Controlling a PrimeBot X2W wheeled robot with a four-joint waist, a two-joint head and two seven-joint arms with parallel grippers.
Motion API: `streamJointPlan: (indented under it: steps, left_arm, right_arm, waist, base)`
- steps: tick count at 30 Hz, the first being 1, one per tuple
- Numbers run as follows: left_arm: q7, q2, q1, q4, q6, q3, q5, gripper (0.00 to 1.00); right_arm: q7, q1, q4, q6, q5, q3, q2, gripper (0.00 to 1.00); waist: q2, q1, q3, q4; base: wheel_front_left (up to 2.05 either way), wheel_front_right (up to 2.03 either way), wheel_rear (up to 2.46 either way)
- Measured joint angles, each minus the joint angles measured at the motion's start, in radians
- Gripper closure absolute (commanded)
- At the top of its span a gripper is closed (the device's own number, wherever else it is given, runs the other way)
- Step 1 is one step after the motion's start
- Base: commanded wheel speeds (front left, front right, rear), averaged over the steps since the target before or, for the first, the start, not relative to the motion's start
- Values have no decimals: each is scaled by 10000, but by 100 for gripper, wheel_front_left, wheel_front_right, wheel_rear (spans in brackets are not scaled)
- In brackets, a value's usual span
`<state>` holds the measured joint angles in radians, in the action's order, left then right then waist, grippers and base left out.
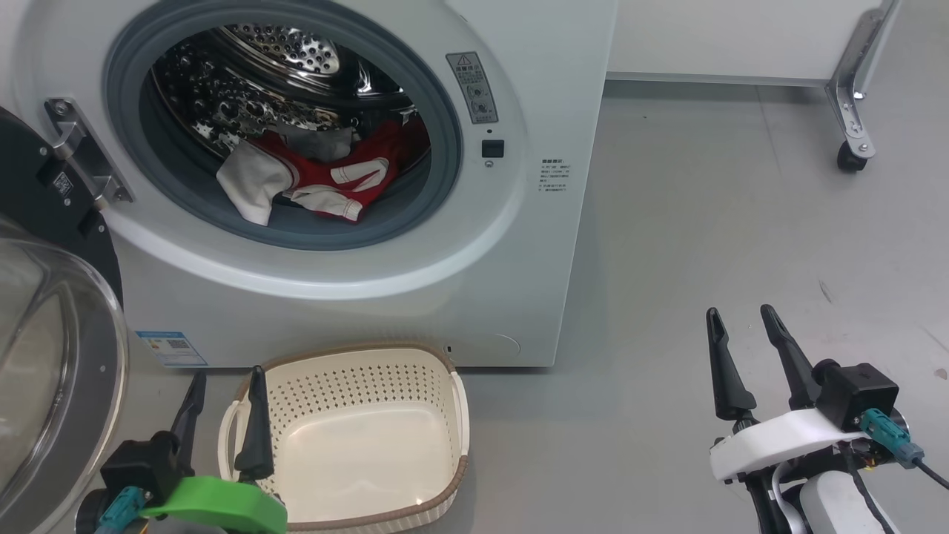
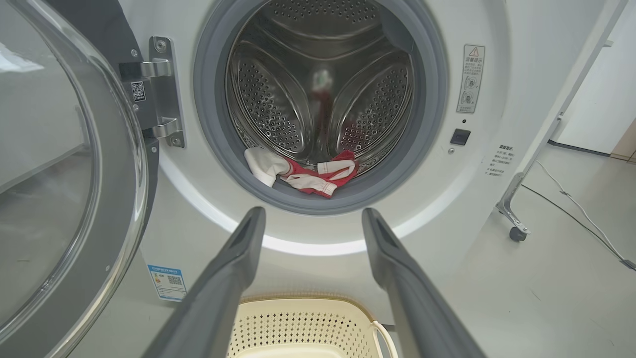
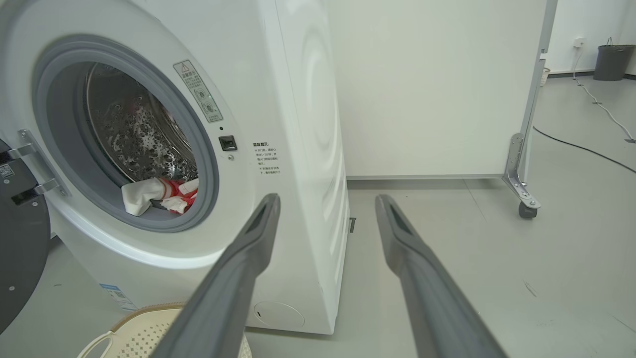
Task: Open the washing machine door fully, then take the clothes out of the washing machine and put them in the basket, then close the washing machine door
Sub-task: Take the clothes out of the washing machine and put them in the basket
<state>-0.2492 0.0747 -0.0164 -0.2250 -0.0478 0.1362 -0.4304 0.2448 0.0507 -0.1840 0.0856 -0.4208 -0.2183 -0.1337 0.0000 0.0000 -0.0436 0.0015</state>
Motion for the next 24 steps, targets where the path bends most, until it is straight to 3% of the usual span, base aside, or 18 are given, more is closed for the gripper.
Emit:
streamJointPlan:
  steps: [24]
  left_arm:
    - [0, -2, -9, -148, 79, 54, 198, 0]
  right_arm:
    - [0, 2, -44, 13, 13, 8, 42, 0]
  waist:
    - [0, 0, 5, -27]
  base:
    - [28, -28, 0]
